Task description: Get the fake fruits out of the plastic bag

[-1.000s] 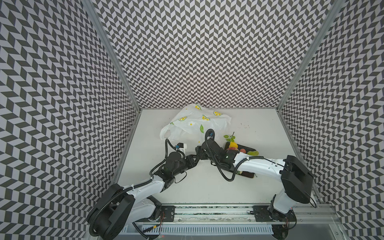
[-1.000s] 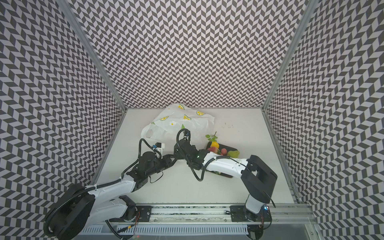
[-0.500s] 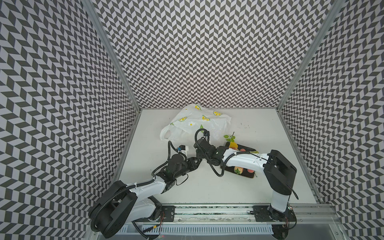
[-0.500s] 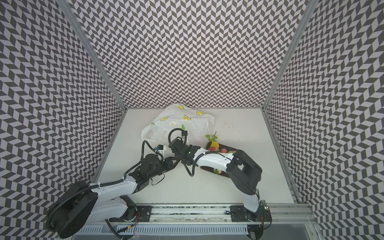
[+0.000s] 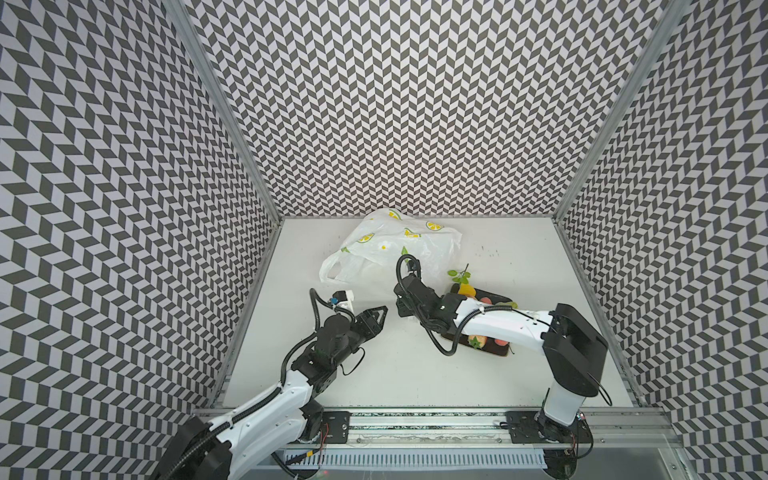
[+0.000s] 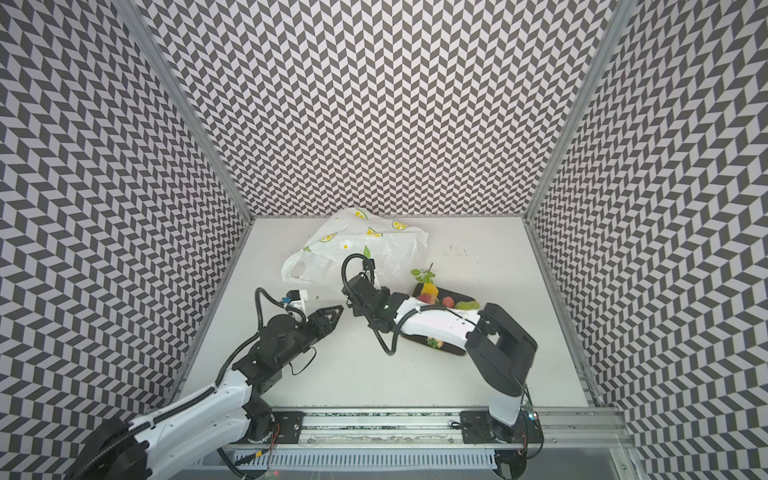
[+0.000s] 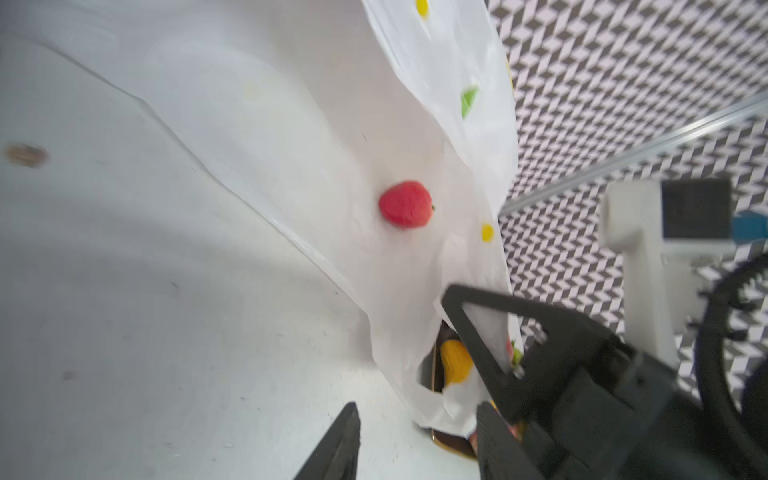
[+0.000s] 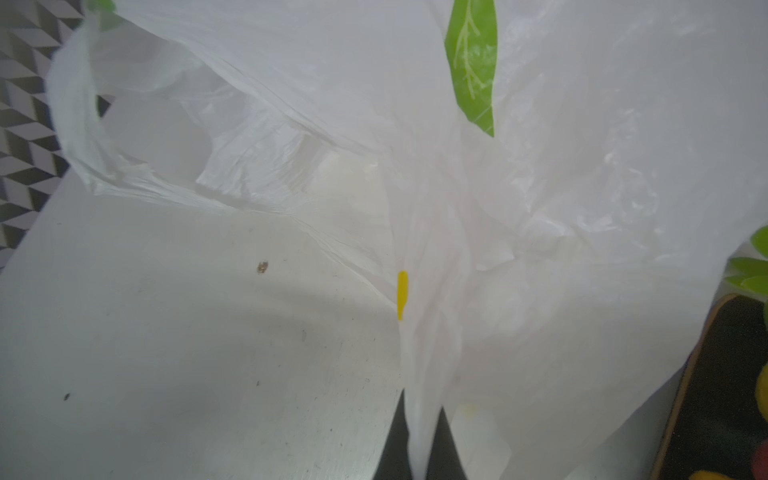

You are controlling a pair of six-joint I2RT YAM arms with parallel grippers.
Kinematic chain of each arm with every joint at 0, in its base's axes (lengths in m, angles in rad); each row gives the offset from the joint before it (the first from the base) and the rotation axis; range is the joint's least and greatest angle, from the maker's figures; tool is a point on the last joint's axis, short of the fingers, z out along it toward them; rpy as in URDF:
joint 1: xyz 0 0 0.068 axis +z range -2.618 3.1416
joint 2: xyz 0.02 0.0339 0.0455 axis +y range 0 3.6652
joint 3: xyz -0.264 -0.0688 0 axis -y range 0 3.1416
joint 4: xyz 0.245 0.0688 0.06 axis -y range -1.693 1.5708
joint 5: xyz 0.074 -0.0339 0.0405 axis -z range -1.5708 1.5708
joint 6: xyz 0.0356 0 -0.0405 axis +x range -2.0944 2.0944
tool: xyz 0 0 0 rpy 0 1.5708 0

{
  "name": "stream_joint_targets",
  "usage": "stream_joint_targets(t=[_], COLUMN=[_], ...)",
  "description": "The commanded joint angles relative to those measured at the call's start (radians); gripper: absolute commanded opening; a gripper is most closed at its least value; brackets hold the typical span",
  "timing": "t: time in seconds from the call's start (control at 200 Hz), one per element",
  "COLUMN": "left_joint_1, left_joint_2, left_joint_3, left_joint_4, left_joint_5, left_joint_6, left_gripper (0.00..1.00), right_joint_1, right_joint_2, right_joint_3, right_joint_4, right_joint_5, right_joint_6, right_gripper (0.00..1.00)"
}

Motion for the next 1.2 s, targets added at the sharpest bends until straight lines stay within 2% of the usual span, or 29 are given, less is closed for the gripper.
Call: stream_joint_targets(t=[0.0,0.245,0.365,0.526,0.666,0.856,0.916,1.011,1.071,1.192], left_joint_1=[0.058,0.062,0.062,0.059,0.053,0.060,0.060,0.060,0.060,0.060], left_joint_2=[-0.020,0.143,0.248,0.425,0.595,0.716,0.732,0.744,0.750,0.765], left_joint_3=[-0.019,0.033,0.054,0.088,0.104,0.106,0.113,0.129,0.138,0.157], left_joint_4=[-0.057,0.138,0.237,0.369,0.451,0.498,0.495,0.483,0.483,0.488], left_joint_5=[-0.013,0.120,0.136,0.186,0.172,0.126,0.117,0.111,0.110,0.119], left_joint_6=[-0.020,-0.028,-0.017,0.001,-0.004,-0.030,-0.033,-0.026,-0.025,-0.024], left_gripper=[0.48,0.48,0.49,0.48,0.46,0.46,0.47,0.47,0.47,0.47], right_joint_1=[0.001,-0.009,-0.046,-0.073,-0.093,-0.108,-0.121,-0.169,-0.226,-0.333], right_joint_2=[-0.110,-0.276,-0.315,-0.360,-0.381,-0.438,-0.469,-0.503,-0.491,-0.345], right_joint_3=[-0.078,-0.289,-0.377,-0.458,-0.475,-0.416,-0.386,-0.375,-0.364,-0.258], right_joint_4=[0.151,0.308,0.346,0.384,0.370,0.282,0.258,0.275,0.266,0.192], right_joint_5=[-0.125,-0.395,-0.505,-0.566,-0.571,-0.516,-0.494,-0.445,-0.389,-0.254], right_joint_6=[-0.149,-0.229,-0.237,-0.234,-0.234,-0.231,-0.232,-0.203,-0.146,-0.059], right_gripper=[0.00,0.00,0.00,0.00,0.01,0.57,0.67,0.67,0.64,0.46])
